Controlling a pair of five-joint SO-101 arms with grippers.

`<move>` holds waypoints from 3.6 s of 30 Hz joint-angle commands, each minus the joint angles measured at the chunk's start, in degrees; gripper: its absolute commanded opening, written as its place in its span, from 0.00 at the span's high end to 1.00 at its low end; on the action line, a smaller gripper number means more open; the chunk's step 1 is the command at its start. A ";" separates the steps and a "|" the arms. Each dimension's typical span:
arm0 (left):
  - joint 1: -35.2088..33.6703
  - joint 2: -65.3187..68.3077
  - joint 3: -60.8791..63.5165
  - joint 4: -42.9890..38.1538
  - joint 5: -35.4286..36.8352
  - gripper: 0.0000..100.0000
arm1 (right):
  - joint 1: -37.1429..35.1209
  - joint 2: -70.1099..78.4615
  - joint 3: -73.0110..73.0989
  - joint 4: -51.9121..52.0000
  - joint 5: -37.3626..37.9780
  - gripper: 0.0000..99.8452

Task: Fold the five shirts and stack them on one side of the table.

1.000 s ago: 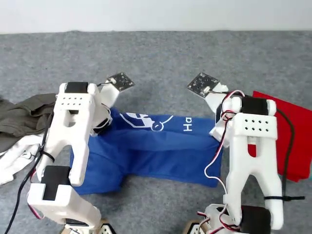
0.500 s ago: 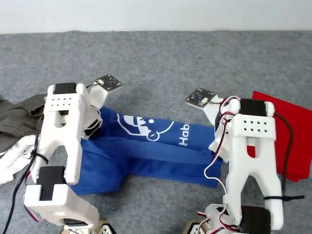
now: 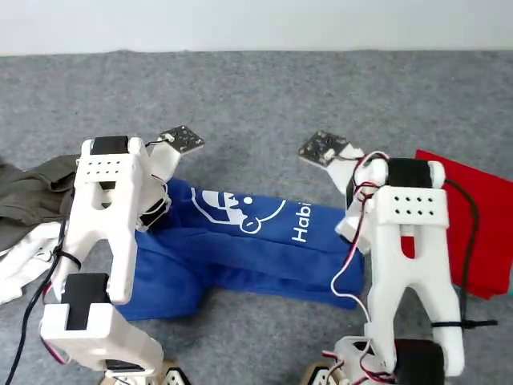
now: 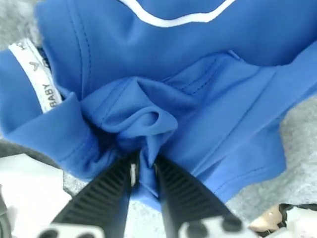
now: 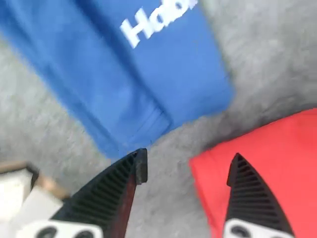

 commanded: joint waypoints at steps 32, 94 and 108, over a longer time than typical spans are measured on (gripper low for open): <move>-13.54 -35.25 11.91 3.87 2.64 0.98 | -16.04 12.62 4.66 -24.66 -20.84 0.97; -34.81 -42.55 15.69 -2.81 2.64 0.98 | -9.63 -7.52 6.95 -14.64 -34.20 0.99; -35.08 -42.11 16.84 -7.21 2.64 0.98 | -5.32 0.48 20.22 -30.81 -42.11 0.87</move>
